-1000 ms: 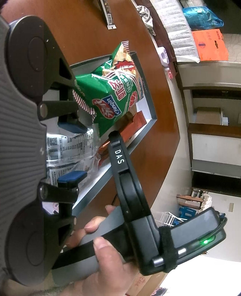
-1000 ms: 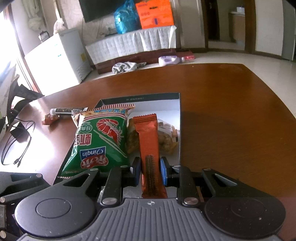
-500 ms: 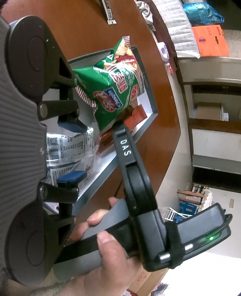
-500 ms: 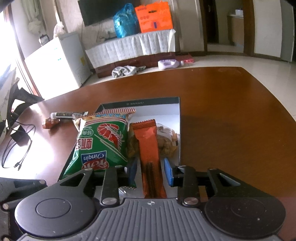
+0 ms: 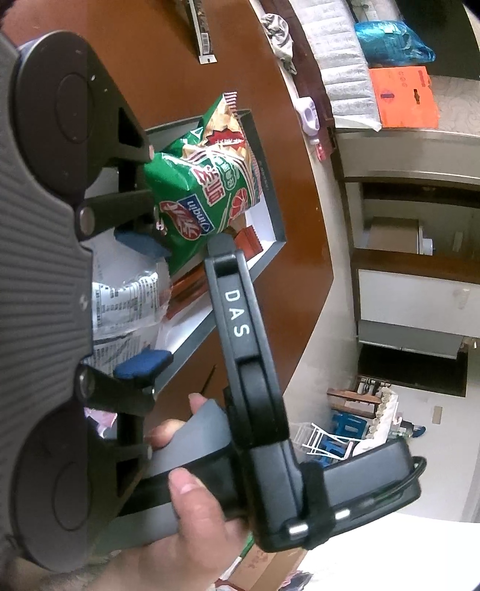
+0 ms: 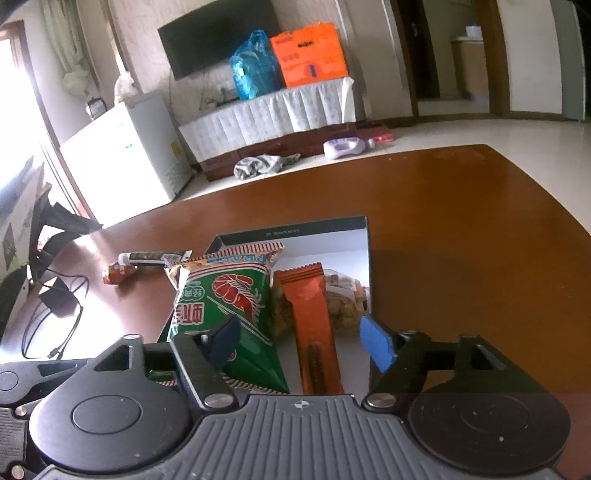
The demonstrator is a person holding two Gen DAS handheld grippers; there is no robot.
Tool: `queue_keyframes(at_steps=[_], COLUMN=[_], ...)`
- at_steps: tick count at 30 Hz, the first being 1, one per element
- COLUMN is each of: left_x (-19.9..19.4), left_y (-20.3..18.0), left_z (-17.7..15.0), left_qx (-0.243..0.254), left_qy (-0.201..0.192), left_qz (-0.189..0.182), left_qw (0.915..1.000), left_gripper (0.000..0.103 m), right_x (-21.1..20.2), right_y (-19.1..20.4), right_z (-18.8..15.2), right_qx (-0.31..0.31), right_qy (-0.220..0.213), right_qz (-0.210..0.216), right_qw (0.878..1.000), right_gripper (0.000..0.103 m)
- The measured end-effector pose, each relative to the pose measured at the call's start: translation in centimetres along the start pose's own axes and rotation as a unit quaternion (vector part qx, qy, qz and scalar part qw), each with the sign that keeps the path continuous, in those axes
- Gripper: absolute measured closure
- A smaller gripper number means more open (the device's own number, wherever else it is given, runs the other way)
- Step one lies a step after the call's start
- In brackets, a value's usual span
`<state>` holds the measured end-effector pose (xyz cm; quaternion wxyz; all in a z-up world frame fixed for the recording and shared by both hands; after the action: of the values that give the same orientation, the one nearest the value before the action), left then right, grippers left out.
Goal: Organize snacks
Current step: 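Open the left tool to drop the clear packet while the right lowers the orange bar into the box, then withdraw both tools from the box and move the right tool toward the dark tube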
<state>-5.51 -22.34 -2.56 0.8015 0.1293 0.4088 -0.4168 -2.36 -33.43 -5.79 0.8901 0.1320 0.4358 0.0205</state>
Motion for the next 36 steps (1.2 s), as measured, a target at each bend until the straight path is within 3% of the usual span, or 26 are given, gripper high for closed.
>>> queue_keyframes(at_steps=[2, 8, 18, 23, 27, 31, 33, 36], left_x=[-0.1, -0.4, -1.8, -4.1, -5.8, -6.4, -6.6, -6.4], left_y=[0.3, 1.1, 1.4, 2.9, 6.0, 10.1, 12.3, 15.4], left_z=[0.0, 0.2, -0.2, -0.3, -1.0, -1.9, -2.5, -3.5], left_qx=[-0.004, -0.018, -0.009, -0.007, -0.059, -0.133, -0.174, -0.215], left_qy=[-0.002, -0.009, -0.032, -0.086, -0.138, -0.144, -0.151, -0.144], left_qz=[0.006, 0.013, 0.029, 0.068, 0.115, 0.166, 0.190, 0.262], left_qw=[1.0000, 0.9997, 0.9990, 0.9939, 0.9820, 0.9663, 0.9542, 0.9298], left_gripper=[0.032, 0.021, 0.020, 0.020, 0.012, 0.012, 0.012, 0.012], right_x=[0.0, 0.0, -1.1, -3.7, -5.7, -6.2, -5.9, -5.0], right_y=[0.0, 0.1, 1.7, 3.7, 5.7, 7.5, 8.6, 10.8], right_z=[0.0, -0.1, -0.2, 0.0, 0.1, 0.3, 0.5, 0.5], right_qx=[-0.001, 0.000, -0.001, 0.005, 0.010, 0.000, -0.010, -0.032], right_qy=[0.000, 0.001, -0.023, -0.067, -0.111, -0.118, -0.110, -0.101], right_qz=[0.000, 0.005, -0.016, -0.015, -0.018, -0.022, -0.024, -0.029], right_qw=[1.000, 1.000, 1.000, 0.998, 0.994, 0.993, 0.994, 0.994], right_gripper=[0.025, 0.022, 0.013, 0.009, 0.001, 0.000, 0.000, 0.000])
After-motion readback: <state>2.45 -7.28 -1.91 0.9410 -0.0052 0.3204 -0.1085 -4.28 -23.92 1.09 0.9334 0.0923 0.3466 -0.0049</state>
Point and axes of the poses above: each gripper's, at about its wrist camera, not at the fingertips, and x roughly the way its jaws point, y to its left, z to its top, the point moved 5 cm from there along x, roughly the way its jaws point, and after that the axes turned 13 degrees about y, right-handed, at the moved point
